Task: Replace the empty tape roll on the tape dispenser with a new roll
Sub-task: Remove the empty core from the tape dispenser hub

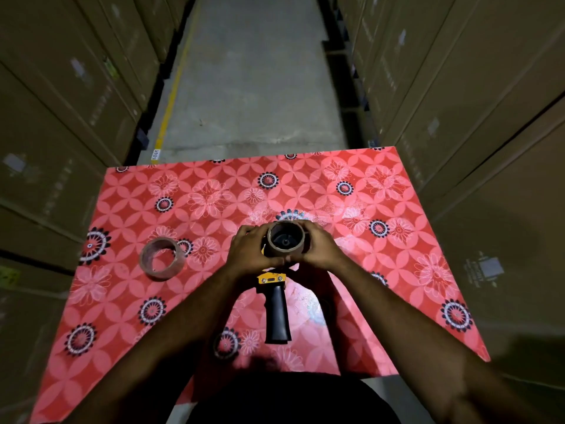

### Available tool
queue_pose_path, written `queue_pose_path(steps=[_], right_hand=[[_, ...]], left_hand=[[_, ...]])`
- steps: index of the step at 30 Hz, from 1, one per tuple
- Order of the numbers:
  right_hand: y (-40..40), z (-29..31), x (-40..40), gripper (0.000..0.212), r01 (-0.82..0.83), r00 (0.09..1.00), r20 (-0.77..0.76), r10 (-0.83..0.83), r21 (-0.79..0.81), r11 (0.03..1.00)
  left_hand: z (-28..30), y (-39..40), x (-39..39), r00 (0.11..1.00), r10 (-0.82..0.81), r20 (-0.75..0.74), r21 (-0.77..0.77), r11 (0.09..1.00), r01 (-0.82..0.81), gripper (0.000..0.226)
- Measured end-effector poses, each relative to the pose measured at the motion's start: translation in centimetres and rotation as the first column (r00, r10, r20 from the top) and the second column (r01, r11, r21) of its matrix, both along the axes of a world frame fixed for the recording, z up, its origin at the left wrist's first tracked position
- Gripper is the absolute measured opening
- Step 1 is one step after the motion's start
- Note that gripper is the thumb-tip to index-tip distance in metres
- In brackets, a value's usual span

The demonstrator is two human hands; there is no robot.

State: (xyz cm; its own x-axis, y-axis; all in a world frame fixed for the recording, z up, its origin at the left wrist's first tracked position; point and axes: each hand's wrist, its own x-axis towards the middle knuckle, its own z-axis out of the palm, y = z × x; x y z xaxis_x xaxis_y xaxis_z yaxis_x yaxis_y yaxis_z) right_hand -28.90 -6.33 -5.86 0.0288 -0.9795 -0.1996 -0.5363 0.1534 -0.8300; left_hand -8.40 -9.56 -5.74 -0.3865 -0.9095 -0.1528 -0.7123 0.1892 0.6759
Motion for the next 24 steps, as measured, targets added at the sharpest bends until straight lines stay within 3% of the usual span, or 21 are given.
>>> queue_pose_path(steps=[3,8,15,18,24], right_hand=[[-0.1,-0.1,1.0,0.099,0.058,0.995,-0.084,-0.058,0.003,0.998],[0.1,-0.5,0.0,0.093,0.039,0.998,-0.052,-0.041,-0.040,0.998],[0.3,0.4,-0.7,0.085,-0.037,0.998,0.048,0.037,-0.003,0.999],[0.1,0.6,0.7,0.100,-0.027,0.998,-0.064,0.027,0.006,1.000],[0.3,-0.2,0.7,0.096,0.044,0.998,-0.048,-0.046,-0.034,0.998]], left_hand=[[-0.1,0.0,0.2,1.000,0.009,-0.026,0.001,1.000,-0.009,0.092],[-0.9,0.1,0.2,0.991,0.066,-0.113,0.045,0.997,-0.061,0.084],[-0.6,-0.3,0.3,1.000,-0.015,-0.004,0.041,0.999,0.015,0.092],[-0.7,-0.1,0.4,0.993,-0.076,0.095,-0.009,0.997,0.077,0.090],[0.2,0.4,0.4,0.999,-0.028,0.025,-0.038,0.999,0.028,0.084]])
